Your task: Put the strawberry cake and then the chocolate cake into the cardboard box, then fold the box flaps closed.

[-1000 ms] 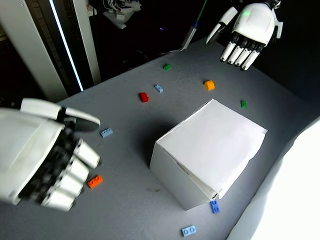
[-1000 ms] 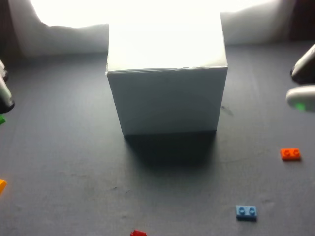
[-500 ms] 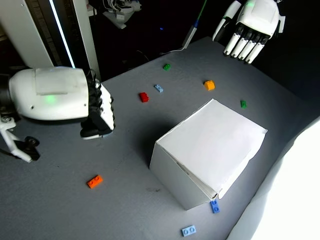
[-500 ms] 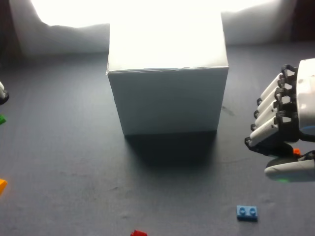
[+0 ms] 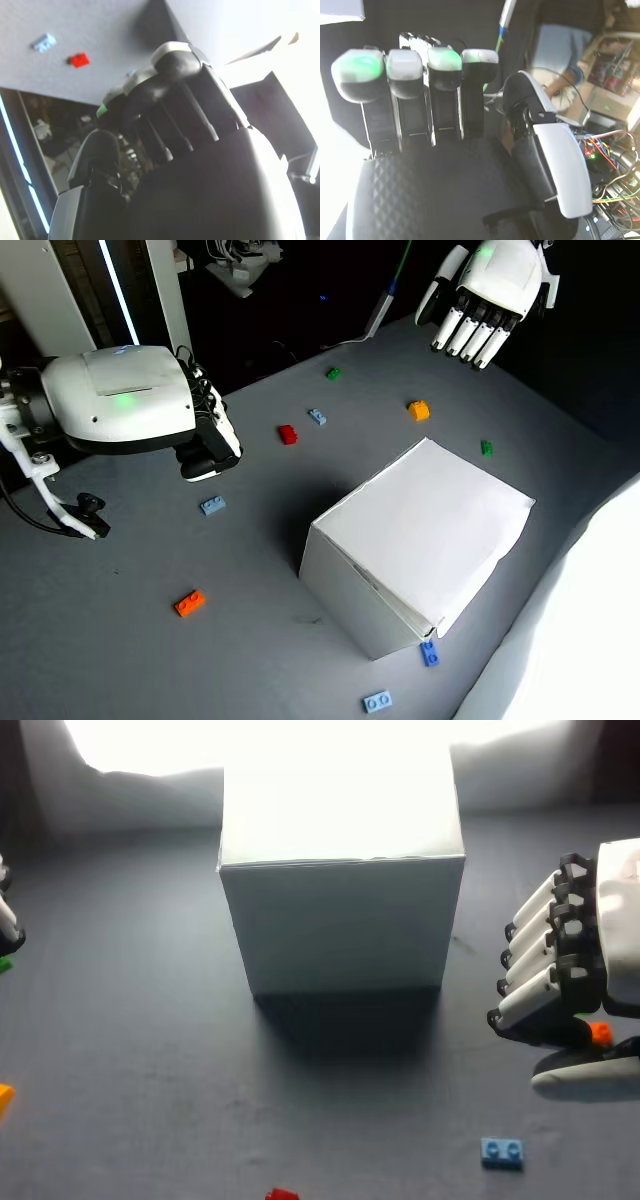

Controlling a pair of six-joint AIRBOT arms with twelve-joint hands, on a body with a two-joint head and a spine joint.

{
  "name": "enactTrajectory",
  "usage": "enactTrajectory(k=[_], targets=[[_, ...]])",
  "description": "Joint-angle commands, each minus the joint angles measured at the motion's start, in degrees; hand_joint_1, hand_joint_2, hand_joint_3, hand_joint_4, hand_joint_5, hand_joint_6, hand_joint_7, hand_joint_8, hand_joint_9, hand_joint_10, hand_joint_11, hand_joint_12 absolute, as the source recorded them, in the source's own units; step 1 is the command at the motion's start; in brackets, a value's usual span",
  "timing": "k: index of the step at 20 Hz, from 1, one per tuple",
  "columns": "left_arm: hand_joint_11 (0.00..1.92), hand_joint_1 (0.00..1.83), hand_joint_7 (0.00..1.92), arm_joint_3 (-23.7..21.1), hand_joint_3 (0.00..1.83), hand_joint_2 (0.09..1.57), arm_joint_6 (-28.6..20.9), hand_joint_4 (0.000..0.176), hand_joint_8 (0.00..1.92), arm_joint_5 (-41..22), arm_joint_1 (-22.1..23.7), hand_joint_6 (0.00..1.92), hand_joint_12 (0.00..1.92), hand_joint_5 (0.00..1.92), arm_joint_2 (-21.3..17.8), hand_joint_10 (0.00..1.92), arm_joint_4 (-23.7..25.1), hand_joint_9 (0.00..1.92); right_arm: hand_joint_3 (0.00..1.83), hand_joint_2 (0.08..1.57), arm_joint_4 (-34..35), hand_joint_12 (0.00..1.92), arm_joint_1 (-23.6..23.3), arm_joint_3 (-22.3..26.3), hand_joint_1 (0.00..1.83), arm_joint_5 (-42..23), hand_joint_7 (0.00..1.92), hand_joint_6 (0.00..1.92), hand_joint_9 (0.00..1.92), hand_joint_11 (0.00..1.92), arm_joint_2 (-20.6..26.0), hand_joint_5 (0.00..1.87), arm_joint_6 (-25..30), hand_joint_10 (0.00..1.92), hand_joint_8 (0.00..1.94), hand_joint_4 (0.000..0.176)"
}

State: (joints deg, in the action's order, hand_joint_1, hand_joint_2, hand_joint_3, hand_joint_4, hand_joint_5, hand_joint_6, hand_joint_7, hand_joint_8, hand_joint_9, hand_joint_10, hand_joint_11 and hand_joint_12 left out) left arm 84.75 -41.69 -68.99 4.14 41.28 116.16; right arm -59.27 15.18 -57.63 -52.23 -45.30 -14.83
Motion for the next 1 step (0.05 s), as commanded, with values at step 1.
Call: enactTrajectory(k=[1], targets=[[0.89, 0.18, 1.06, 0.0, 0.00, 1.46, 0.0, 0.000, 1.80, 0.3, 0.4, 1.89, 1.92, 0.89, -0.5, 1.92, -5.0, 1.04, 0.00, 1.49, 4.0, 1.92, -0.5, 0.0, 0.00, -5.6, 1.17, 1.84, 1.15, 1.13, 0.6, 1.01, -0.1, 1.92, 1.75, 0.000]])
